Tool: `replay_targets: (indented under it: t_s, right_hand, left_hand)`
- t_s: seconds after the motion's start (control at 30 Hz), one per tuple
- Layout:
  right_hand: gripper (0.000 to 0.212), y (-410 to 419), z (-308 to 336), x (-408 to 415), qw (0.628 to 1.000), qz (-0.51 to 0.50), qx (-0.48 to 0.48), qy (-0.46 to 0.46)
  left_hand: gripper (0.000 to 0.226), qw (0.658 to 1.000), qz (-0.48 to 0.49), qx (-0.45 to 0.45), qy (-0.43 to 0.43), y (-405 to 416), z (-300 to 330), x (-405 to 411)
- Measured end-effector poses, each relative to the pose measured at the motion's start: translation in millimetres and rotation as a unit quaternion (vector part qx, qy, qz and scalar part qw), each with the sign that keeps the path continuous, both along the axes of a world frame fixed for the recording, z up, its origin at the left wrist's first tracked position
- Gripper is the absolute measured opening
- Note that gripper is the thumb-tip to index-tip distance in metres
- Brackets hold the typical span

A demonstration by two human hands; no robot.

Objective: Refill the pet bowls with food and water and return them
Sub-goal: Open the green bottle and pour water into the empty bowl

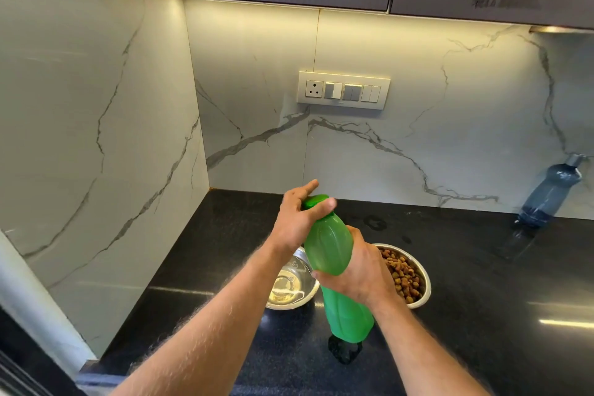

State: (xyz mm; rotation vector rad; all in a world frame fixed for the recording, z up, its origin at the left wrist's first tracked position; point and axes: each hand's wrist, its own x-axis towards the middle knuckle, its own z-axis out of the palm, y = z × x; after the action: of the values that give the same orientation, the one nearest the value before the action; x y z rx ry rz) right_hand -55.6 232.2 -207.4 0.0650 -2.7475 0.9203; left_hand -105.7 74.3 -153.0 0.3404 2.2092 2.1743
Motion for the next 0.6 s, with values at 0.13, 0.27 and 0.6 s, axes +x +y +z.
replay_targets:
  t_s: [0.13, 0.27, 0.6]
  right_hand:
    - [0.111, 2, 0, 0, 1.000, 0.002, 0.000, -0.004]
    - [0.112, 4, -3, 2, 1.000, 0.000, 0.000, 0.001]
    - [0.108, 6, -5, 1, 1.000, -0.010, 0.009, -0.005]
  left_hand:
    - [0.082, 0.999, 0.034, 0.003, -0.003, 2, -5, 0]
    - [0.082, 0.999, 0.006, 0.045, -0.014, 0, -9, 2]
    - [0.084, 0.999, 0.023, 0.000, -0.031, 1, -12, -1]
